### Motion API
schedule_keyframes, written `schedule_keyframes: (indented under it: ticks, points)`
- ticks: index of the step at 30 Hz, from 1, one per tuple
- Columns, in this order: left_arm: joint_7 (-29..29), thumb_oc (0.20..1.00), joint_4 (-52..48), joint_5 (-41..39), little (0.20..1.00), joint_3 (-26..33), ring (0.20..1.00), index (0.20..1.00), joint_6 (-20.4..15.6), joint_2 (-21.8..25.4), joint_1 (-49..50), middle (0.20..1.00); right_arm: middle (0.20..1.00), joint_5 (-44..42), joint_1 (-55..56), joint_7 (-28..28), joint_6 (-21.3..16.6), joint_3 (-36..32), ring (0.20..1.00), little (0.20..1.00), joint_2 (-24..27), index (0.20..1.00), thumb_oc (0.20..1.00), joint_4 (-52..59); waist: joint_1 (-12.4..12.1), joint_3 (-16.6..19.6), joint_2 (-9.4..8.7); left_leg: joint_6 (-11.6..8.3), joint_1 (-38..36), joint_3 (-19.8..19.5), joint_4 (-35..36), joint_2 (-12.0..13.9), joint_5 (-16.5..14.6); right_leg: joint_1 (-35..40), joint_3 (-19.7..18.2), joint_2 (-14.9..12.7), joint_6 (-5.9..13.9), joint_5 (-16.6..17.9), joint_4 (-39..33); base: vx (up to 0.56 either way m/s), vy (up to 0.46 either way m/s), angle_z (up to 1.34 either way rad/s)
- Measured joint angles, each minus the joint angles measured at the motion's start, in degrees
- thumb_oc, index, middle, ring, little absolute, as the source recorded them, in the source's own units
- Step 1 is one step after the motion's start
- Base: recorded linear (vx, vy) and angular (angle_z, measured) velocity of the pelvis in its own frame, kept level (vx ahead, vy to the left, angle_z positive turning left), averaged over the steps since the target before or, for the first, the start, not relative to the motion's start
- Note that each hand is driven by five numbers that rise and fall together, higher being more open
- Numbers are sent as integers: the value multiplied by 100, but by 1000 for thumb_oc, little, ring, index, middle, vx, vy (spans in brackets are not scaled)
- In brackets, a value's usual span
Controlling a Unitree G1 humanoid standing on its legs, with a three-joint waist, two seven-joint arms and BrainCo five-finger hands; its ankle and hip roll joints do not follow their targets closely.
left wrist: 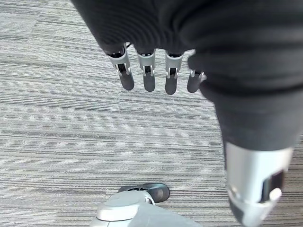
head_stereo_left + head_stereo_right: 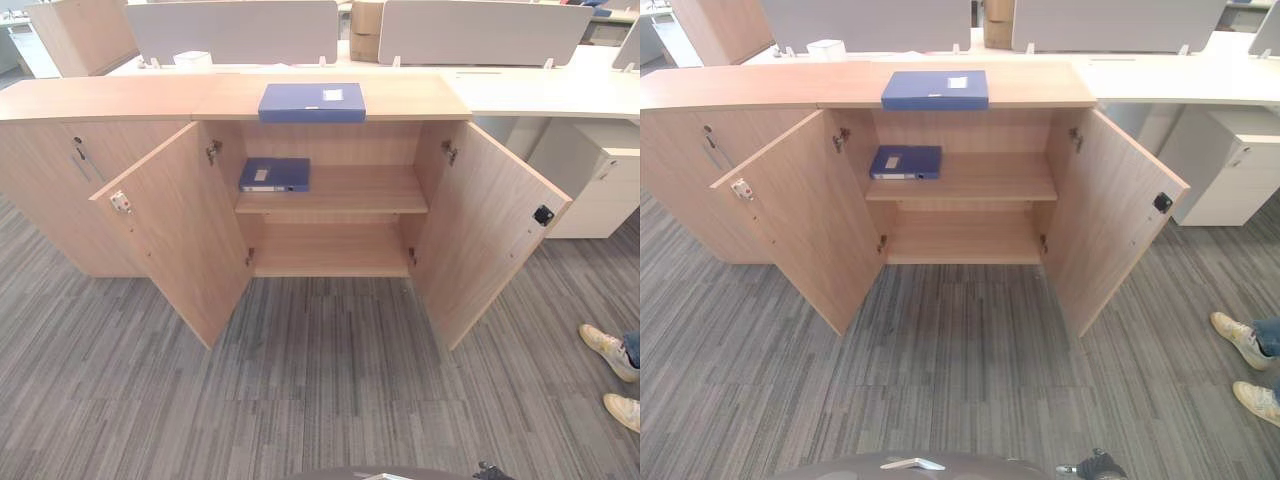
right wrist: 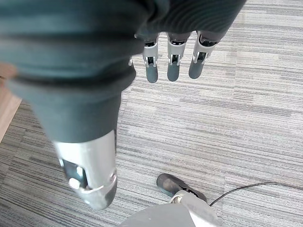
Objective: Put the empty folder in the office cabinet
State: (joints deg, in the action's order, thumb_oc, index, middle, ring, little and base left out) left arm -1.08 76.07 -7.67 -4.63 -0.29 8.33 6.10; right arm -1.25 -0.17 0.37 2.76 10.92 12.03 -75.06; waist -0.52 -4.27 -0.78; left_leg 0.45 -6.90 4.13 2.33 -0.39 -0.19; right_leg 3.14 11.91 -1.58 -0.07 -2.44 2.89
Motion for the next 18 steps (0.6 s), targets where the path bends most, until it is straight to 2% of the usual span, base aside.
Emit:
schedule_keyframes:
  ticks: [18]
  points:
    - [-22,1000,33,4,1000,-3,1000,1000,5,-2,3,1000,1000,1,0,4,3,0,1000,1000,0,1000,1000,-5,5,28,10,0,-9,16,-2,0,1,1,-9,0,0,0,7,0,0,0]
